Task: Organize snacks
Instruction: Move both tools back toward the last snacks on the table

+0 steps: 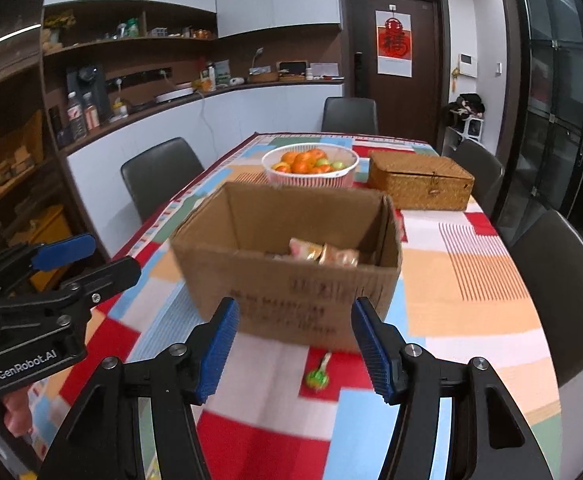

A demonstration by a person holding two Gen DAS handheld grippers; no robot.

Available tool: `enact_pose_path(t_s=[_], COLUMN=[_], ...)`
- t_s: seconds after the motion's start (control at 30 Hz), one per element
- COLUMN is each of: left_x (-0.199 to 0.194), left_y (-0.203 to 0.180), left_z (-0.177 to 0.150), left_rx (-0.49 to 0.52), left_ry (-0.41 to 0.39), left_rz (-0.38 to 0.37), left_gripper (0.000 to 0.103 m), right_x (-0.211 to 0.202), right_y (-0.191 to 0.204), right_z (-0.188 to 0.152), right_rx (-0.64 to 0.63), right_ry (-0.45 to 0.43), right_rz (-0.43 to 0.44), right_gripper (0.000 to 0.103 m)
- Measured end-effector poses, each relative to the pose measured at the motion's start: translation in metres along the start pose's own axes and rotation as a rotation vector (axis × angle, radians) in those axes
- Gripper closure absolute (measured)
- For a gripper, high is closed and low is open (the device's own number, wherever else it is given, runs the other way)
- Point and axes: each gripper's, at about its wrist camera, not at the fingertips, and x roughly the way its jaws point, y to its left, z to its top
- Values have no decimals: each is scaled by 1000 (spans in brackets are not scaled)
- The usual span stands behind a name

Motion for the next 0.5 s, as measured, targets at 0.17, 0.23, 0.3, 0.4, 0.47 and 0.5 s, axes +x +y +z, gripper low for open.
enact_pose_path(t_s=[0.17,0.23,0.3,0.4,0.47,0.5], left_x=[-8,-9,-9,-9,-7,-6], left_y=[-1,-3,-4,-4,-5,-5], left_z=[-33,-44,-53,-69,-82,-89], left_rx=[-12,-16,-23,-34,-35,-38], left_ry=[50,73,96,134,169,186], left_rz=[-14,-10,-16,-36,-41,-45], left_gripper=[39,39,39,39,39,39], right_x=[-10,-11,-10,-7,-5,-4], right_y=[9,10,13,18,21,22], right_z=[-28,-38,-48,-62,-73,-77], right_rx=[-1,2,2,0,-2,-5], right_ry=[34,53,79,118,149,161], right_rz=[34,48,55,68,82,85], right_gripper=[43,43,43,43,43,43])
